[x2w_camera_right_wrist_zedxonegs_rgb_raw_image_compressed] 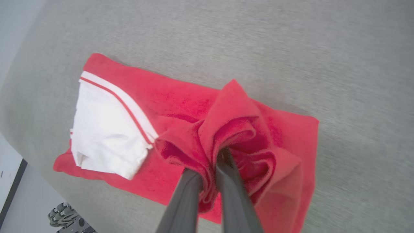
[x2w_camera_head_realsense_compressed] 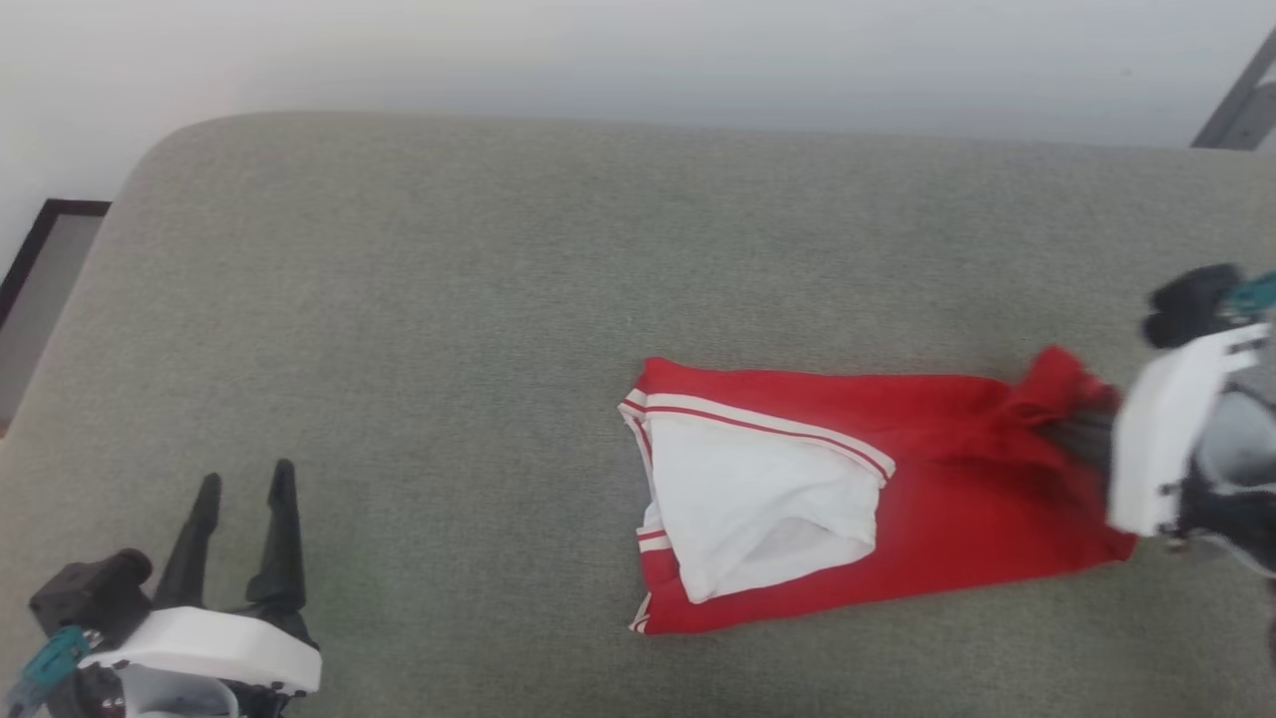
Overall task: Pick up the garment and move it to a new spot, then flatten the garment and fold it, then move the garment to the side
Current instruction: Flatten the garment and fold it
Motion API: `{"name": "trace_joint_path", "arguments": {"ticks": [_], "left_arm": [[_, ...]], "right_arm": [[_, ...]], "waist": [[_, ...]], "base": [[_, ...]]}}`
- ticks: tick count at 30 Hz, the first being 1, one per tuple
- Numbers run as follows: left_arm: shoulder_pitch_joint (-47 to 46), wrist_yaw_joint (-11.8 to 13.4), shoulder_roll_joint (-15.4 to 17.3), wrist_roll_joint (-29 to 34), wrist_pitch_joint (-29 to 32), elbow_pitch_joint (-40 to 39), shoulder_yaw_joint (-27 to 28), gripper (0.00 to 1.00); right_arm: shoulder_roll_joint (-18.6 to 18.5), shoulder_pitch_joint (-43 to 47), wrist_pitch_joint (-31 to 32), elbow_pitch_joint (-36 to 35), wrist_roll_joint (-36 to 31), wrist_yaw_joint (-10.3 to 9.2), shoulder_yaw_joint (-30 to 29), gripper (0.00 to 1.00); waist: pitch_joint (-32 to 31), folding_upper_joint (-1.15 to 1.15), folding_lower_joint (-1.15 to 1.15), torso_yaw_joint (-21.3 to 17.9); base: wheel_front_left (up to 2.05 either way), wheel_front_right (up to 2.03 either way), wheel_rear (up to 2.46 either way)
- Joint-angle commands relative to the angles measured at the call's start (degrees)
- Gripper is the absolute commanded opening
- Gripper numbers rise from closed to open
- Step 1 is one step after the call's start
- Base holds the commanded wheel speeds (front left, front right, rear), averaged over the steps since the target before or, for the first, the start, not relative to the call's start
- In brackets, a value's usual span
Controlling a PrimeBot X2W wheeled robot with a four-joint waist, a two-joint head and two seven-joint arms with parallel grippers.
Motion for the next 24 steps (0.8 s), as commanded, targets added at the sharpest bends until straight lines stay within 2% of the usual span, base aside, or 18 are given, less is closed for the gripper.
{"name": "trace_joint_path", "arguments": {"ticks": [1,5,10,19,20,22,23,24], "left_arm": [[-0.6,-0.3,-0.2,0.3,-0.2,0.2,-0.1,1.00],[-2.0,-0.9,-0.7,0.7,-0.1,1.2,-1.5,1.00],[-4.4,-1.9,-1.7,1.2,0.0,2.8,-3.5,1.00],[-7.4,-3.2,-3.2,1.6,-0.1,6.0,-5.2,1.00],[-7.5,-3.3,-3.2,1.6,-0.1,6.3,-5.2,1.00],[-7.7,-3.5,-3.5,1.6,-0.2,6.8,-5.0,1.00],[-7.8,-3.6,-3.6,1.7,-0.2,6.9,-4.9,1.00],[-7.7,-3.6,-3.7,1.7,-0.2,7.0,-4.8,1.00]], "right_arm": [[0.7,-0.3,0.2,-0.5,-0.4,-0.02,0.3,0.00],[4.8,-1.9,1.3,-2.2,-1.2,-0.02,3.6,0.00],[9.4,-4.2,1.5,-0.8,-2.6,-0.02,7.5,0.00],[14.1,-8.0,-0.4,5.7,-4.3,-0.02,13.8,0.00],[14.4,-8.4,-0.8,6.6,-4.4,-0.02,14.2,0.16],[14.7,-9.1,-1.3,7.8,-4.1,-0.02,15.1,0.82],[14.7,-9.4,-1.3,8.2,-3.8,-0.02,15.5,1.00],[14.8,-9.5,-1.3,8.5,-3.1,-0.02,15.6,1.00]], "waist": [[-0.1,0.00,0.00,0.5],[-0.1,0.00,0.00,2.5],[0.2,0.00,0.00,5.6],[0.9,0.00,0.00,9.3],[1.0,0.00,0.00,9.4],[1.0,0.00,0.00,9.6],[1.0,0.00,0.00,9.6],[1.0,0.00,0.00,9.6]], "base": [[0.00,0.00,0.00],[0.00,0.00,0.00],[0.00,0.00,0.00],[0.00,0.00,0.00],[0.00,0.00,0.00],[0.00,0.00,0.00],[0.00,0.00,0.00],[0.00,0.00,0.00]]}}
